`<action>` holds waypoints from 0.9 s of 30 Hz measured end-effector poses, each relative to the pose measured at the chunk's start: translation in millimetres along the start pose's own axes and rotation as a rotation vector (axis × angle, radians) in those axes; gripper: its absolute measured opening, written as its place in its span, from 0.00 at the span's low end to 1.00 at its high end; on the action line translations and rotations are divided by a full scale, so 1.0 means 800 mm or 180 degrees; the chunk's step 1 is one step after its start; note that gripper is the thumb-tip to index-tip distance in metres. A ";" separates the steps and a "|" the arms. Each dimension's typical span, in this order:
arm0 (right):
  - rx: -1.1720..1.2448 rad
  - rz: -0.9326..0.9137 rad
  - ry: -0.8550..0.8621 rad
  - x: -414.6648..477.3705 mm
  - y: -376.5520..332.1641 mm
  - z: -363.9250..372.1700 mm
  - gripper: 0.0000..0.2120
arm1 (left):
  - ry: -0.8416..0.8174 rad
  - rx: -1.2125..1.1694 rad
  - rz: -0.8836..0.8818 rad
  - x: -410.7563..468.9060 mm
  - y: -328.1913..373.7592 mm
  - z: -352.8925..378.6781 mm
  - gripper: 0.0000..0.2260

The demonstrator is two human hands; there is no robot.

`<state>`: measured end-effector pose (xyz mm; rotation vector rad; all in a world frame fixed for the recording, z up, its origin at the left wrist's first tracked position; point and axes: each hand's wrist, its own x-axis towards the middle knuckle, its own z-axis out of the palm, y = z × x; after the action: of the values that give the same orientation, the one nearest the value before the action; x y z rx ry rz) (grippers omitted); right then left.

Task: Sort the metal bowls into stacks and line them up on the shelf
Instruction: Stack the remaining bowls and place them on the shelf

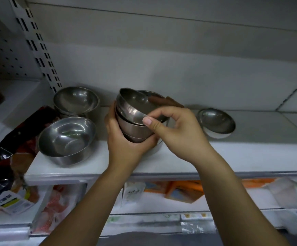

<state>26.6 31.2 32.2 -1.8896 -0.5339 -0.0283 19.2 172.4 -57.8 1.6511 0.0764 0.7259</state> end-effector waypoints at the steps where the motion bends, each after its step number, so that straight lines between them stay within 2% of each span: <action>1: 0.0176 0.0000 0.0109 -0.001 -0.001 0.000 0.03 | -0.0022 -0.0003 0.0046 0.001 0.000 0.001 0.53; 4: 0.0356 -0.0028 0.0418 0.000 0.002 -0.002 0.04 | -0.0069 0.0032 0.0107 0.001 -0.001 -0.001 0.54; 9: 0.0812 0.0085 0.0587 0.001 0.014 -0.011 0.06 | -0.0226 0.0027 0.0170 0.000 0.000 -0.005 0.53; 13: 0.1480 -0.0038 0.0641 0.006 0.026 -0.022 0.06 | -0.0277 -0.0053 0.0121 -0.001 0.002 -0.006 0.53; 18: 0.2760 0.0032 0.0922 0.003 0.052 -0.052 0.07 | -0.0206 -0.0290 -0.0038 -0.007 0.007 -0.004 0.50; 20: 0.2512 0.0103 0.1280 -0.003 0.069 -0.070 0.06 | -0.0167 -0.0302 -0.0032 -0.008 0.010 -0.003 0.48; 22: 0.1582 0.0166 0.1605 -0.009 0.087 -0.088 0.05 | -0.0119 -0.0278 -0.0001 -0.008 0.011 -0.001 0.47; 24: 0.0811 0.0184 0.1726 -0.013 0.101 -0.104 0.09 | -0.0067 -0.0234 0.0006 -0.009 0.013 0.004 0.47; 27: 0.0239 0.0116 0.1744 -0.017 0.114 -0.122 0.17 | 0.0071 -0.0159 -0.0015 -0.016 0.022 0.016 0.47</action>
<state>71.2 -86.2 -14.7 -1.7204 -0.1222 -0.4806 9.2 151.6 -47.7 1.5950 0.0774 0.7372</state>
